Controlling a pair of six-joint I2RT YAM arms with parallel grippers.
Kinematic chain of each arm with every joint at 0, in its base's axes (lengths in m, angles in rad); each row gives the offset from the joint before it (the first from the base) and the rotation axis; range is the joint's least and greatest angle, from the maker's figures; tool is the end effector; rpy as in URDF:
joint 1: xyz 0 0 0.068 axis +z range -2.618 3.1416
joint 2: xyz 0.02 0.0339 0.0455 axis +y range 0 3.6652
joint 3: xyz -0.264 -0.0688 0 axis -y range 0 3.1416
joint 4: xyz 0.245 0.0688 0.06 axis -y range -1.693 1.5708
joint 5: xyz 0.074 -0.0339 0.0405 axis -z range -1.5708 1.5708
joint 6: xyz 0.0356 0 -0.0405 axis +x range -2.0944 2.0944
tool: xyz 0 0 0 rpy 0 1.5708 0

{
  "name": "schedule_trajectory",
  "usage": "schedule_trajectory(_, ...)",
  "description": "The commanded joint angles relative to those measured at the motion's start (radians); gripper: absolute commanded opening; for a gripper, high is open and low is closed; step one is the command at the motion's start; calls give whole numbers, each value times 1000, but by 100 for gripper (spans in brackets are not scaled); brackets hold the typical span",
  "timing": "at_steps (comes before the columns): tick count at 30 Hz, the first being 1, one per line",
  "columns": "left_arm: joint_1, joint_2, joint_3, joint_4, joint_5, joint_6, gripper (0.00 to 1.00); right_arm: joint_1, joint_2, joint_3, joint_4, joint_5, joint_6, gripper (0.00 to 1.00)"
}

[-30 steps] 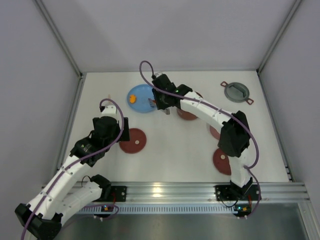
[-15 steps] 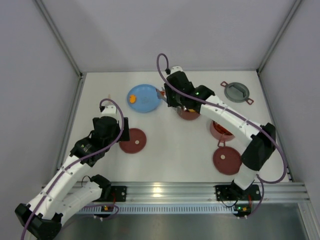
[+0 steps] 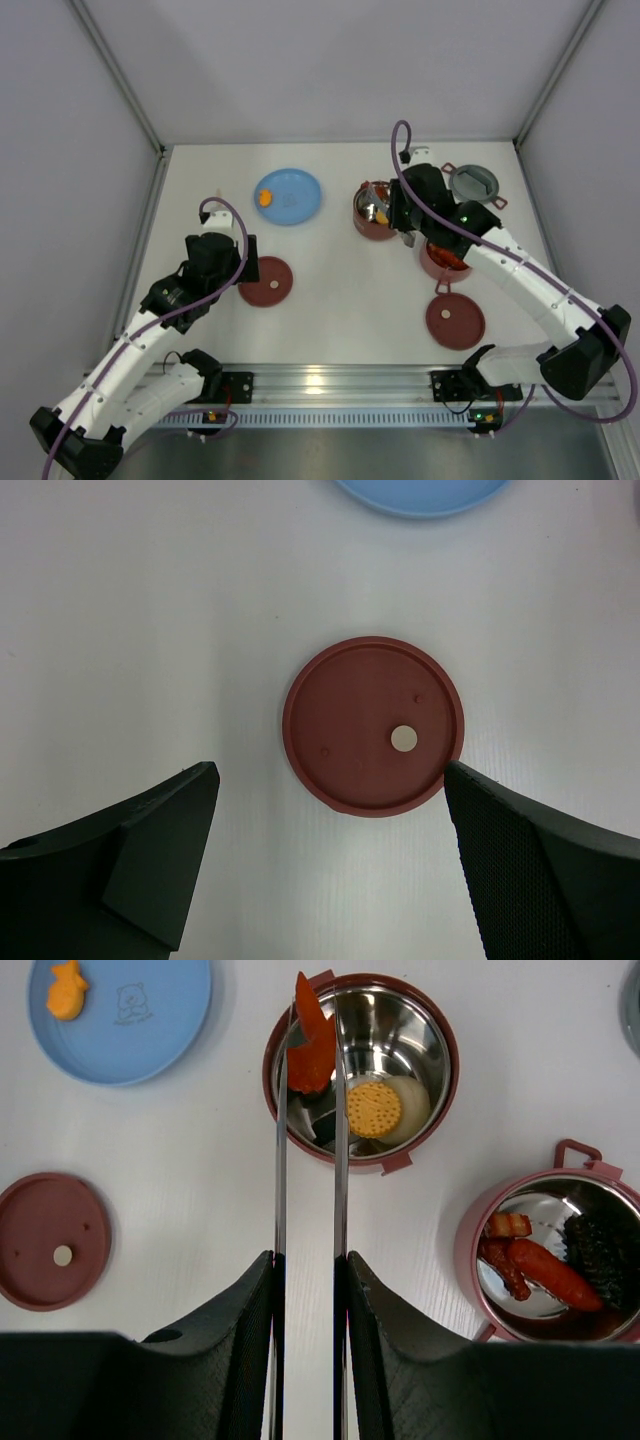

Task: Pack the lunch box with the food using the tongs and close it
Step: Place the fake food in the packing box.

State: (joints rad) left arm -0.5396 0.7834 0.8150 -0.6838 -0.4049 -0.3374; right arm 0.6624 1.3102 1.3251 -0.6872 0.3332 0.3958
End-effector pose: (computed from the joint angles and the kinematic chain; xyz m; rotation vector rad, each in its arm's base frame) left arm 0.1451 -0.0706 0.3027 -0.0002 2.1631 -0.0520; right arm 0.2282 0.1632 0.3652 -0.1157 2.2054 0.2161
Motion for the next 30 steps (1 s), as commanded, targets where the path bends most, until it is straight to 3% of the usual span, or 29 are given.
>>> schedule_trajectory(1, -5, -3, 7, 10, -2, 6, 99, -29, -48, -33, 34, 26, 18, 26)
schedule_trajectory(30, -5, -4, 7, 10, -3, 5, 99, -67, -83, -129, 60, 16, 20, 26)
